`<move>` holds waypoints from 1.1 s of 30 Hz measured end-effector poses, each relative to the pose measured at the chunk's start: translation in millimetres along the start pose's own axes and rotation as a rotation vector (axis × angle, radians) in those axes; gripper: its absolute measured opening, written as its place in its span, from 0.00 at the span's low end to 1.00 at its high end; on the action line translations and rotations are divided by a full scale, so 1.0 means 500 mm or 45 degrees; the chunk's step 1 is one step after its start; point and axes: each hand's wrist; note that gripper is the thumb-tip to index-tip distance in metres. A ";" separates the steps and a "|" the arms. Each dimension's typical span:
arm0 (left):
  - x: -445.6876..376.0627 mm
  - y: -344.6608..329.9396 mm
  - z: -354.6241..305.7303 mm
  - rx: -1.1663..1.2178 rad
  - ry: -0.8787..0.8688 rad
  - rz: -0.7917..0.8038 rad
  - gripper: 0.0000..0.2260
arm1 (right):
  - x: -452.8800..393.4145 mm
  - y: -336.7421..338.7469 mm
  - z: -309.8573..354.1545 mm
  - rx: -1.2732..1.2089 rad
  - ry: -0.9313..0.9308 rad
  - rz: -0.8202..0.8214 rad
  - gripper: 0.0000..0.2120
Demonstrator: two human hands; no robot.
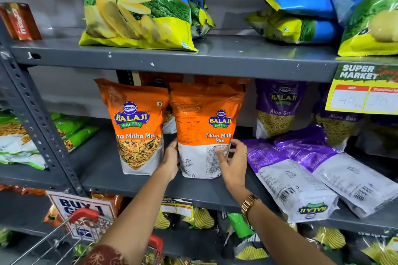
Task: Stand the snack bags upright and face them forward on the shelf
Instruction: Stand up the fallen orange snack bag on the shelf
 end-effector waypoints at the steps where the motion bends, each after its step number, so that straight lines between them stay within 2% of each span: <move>1: -0.003 -0.001 0.012 -0.005 0.022 0.010 0.18 | 0.001 -0.005 -0.002 0.015 -0.001 0.008 0.23; 4: 0.002 0.008 0.043 -0.050 0.054 -0.063 0.15 | -0.020 -0.019 -0.018 0.062 -0.079 0.066 0.26; 7: 0.004 0.018 0.068 -0.142 0.008 -0.125 0.18 | -0.054 -0.026 -0.039 0.208 -0.243 0.145 0.17; 9: 0.015 0.009 0.065 -0.242 0.002 -0.116 0.19 | -0.062 -0.025 -0.044 0.247 -0.278 0.090 0.13; 11: 0.008 -0.007 0.054 -0.234 -0.012 -0.139 0.12 | -0.044 -0.016 -0.041 0.126 -0.224 -0.044 0.09; 13: -0.007 -0.020 0.038 -0.160 0.039 -0.145 0.15 | -0.006 -0.002 -0.036 -0.010 -0.064 -0.095 0.05; 15: -0.022 -0.031 0.032 -0.144 0.110 -0.039 0.18 | 0.028 0.008 -0.039 -0.037 0.109 0.030 0.06; 18: -0.033 -0.044 0.034 -0.195 0.129 0.125 0.18 | 0.033 0.007 -0.061 -0.014 0.124 0.185 0.17; 21: -0.021 -0.047 0.047 -0.244 0.036 0.007 0.13 | 0.009 0.008 -0.064 -0.016 0.000 0.314 0.19; 24: -0.012 -0.036 0.074 -0.255 -0.200 -0.281 0.09 | -0.025 0.010 -0.056 -0.141 -0.312 0.461 0.16; 26: 0.000 -0.032 0.086 -0.215 -0.343 -0.425 0.12 | -0.038 0.009 -0.055 -0.090 -0.416 0.370 0.17; 28: 0.007 -0.035 0.072 -0.236 -0.405 -0.484 0.14 | -0.028 0.013 -0.057 -0.032 -0.332 0.144 0.17; 30: -0.003 -0.043 0.057 -0.246 -0.341 -0.357 0.10 | 0.003 0.025 -0.053 -0.089 -0.168 -0.023 0.18; 31: -0.008 -0.048 0.049 -0.214 -0.265 -0.234 0.15 | 0.020 0.030 -0.058 -0.107 -0.068 -0.017 0.18; 33: -0.022 -0.051 0.047 -0.193 -0.134 -0.055 0.24 | 0.046 0.036 -0.075 -0.052 0.086 0.145 0.20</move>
Point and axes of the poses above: each hand's wrist, its own x-axis away from the middle knuckle, its own y-axis out of the back of the hand, z = x × y, and after that the axes turned 5 degrees about -z, right-handed
